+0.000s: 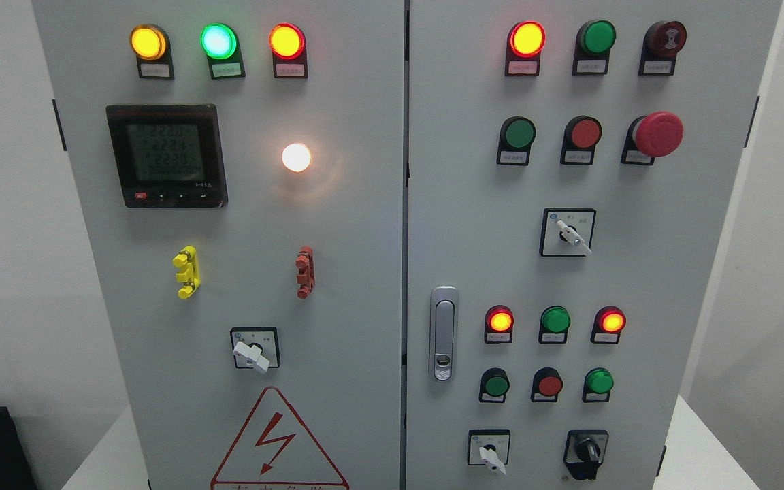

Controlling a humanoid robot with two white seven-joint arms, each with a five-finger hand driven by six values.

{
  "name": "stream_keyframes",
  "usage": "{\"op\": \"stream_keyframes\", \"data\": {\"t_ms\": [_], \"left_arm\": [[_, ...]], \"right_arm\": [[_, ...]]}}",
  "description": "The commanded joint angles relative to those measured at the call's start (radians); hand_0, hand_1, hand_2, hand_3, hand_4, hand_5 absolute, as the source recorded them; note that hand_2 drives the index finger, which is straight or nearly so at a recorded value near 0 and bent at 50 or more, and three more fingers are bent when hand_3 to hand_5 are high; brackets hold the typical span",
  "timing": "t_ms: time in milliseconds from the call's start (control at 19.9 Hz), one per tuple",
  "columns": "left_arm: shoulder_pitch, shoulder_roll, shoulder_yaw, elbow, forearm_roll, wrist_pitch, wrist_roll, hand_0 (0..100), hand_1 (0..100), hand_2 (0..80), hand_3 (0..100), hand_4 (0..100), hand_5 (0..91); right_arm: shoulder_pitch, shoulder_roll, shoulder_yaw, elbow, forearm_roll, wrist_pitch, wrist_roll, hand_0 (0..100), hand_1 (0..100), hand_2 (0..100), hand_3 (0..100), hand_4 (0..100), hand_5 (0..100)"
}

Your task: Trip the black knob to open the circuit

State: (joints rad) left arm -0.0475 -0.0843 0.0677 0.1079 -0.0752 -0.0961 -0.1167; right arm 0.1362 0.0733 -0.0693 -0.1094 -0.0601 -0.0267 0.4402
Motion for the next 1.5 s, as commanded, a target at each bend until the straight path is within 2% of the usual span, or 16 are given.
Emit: {"op": "stream_keyframes", "data": {"t_ms": [0, 652, 903, 1003, 1153, 1254, 1454], "left_arm": [[0.0, 0.0, 0.0, -0.025, 0.0, 0.001, 0.0, 12, 39, 0.0, 0, 0, 0.0], [0.0, 0.0, 0.001, -0.025, 0.0, -0.001, 0.0, 12, 39, 0.0, 0, 0, 0.0], [0.0, 0.0, 0.0, -0.025, 0.0, -0.001, 0.0, 12, 39, 0.0, 0, 0, 0.0], [0.0, 0.0, 0.0, -0.025, 0.0, -0.001, 0.0, 12, 39, 0.0, 0, 0, 0.0], [0.0, 0.0, 0.0, -0.025, 0.0, -0.001, 0.0, 12, 39, 0.0, 0, 0, 0.0], [0.0, 0.001, 0.0, -0.025, 0.0, -0.001, 0.0, 12, 39, 0.0, 0, 0, 0.0], [0.0, 0.0, 0.0, -0.025, 0.0, 0.001, 0.0, 12, 39, 0.0, 0, 0, 0.0]], "right_arm": [[0.003, -0.035, 0.028, 0.001, 0.002, -0.002, -0.006, 0, 18, 0, 0, 0, 0], [0.002, -0.029, 0.017, -0.003, -0.01, 0.005, -0.006, 0, 18, 0, 0, 0, 0], [-0.013, -0.033, 0.013, -0.019, -0.014, -0.015, -0.006, 0, 18, 0, 0, 0, 0], [-0.027, -0.036, 0.005, -0.021, -0.012, -0.05, -0.008, 0, 18, 0, 0, 0, 0], [-0.052, -0.038, -0.007, -0.022, -0.015, -0.074, -0.014, 0, 18, 0, 0, 0, 0], [-0.085, -0.04, -0.052, -0.024, -0.014, -0.075, -0.021, 0, 18, 0, 0, 0, 0], [-0.102, -0.041, -0.063, -0.105, -0.014, -0.075, -0.061, 0, 18, 0, 0, 0, 0]]}}
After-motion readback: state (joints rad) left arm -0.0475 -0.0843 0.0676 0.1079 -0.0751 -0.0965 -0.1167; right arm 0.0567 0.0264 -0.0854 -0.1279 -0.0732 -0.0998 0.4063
